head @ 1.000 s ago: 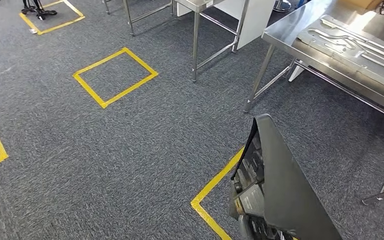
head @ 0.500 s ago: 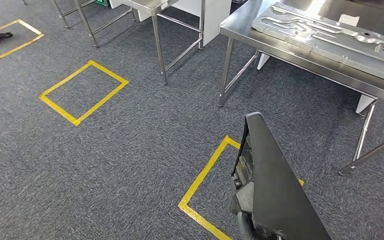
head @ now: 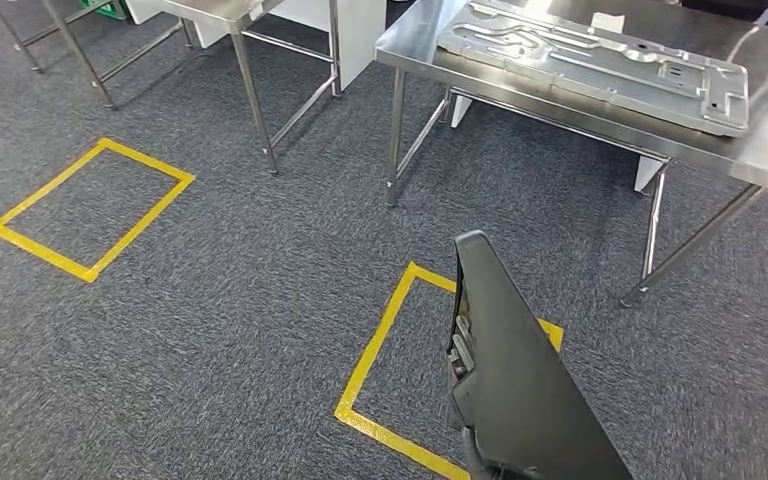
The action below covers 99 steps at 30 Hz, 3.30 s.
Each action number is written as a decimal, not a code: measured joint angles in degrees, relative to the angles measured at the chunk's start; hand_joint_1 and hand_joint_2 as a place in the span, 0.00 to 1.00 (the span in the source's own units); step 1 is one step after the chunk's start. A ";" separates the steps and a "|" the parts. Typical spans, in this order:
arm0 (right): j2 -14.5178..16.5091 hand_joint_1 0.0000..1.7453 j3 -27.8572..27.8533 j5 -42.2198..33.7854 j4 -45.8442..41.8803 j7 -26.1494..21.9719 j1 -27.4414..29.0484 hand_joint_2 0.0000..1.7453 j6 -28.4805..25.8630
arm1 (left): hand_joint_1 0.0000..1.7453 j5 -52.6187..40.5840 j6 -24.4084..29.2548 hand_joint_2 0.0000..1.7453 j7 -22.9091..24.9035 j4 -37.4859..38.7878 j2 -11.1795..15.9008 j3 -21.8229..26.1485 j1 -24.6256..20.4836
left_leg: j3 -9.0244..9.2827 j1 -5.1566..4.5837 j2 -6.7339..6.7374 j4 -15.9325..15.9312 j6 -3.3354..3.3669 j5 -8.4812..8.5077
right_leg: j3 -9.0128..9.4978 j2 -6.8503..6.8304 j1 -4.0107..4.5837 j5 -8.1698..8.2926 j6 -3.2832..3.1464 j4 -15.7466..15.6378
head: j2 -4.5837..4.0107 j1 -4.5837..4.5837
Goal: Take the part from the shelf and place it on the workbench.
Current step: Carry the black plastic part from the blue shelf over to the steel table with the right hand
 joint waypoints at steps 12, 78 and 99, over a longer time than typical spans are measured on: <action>-1.35 1.00 2.09 -0.50 0.45 1.18 -0.70 1.00 -1.28 | 0.00 -0.05 -0.07 1.00 -0.27 0.01 0.04 0.11 -0.22 | -1.79 -0.13 -0.92 8.44 -2.53 -6.42 | 8.82 -0.81 0.36 7.20 -3.13 -16.99 | -0.01 -0.22; -2.92 1.00 3.71 10.44 3.81 17.21 -3.78 1.00 -20.49 | 0.00 -2.02 -1.17 1.00 0.68 0.03 1.15 1.38 0.45 | -4.76 0.10 -2.31 12.91 -2.95 -7.81 | 11.68 0.21 0.66 4.35 -3.83 -16.18 | 0.01 -1.19; -4.87 1.00 -3.92 64.69 1.25 33.65 -17.32 1.00 -28.91 | 0.00 -6.43 -2.28 1.00 1.16 0.03 1.40 -0.89 -0.36 | 4.38 0.54 -2.61 0.82 -2.49 -3.62 | 4.16 -0.45 -0.12 7.98 -0.77 -13.78 | 0.01 -0.04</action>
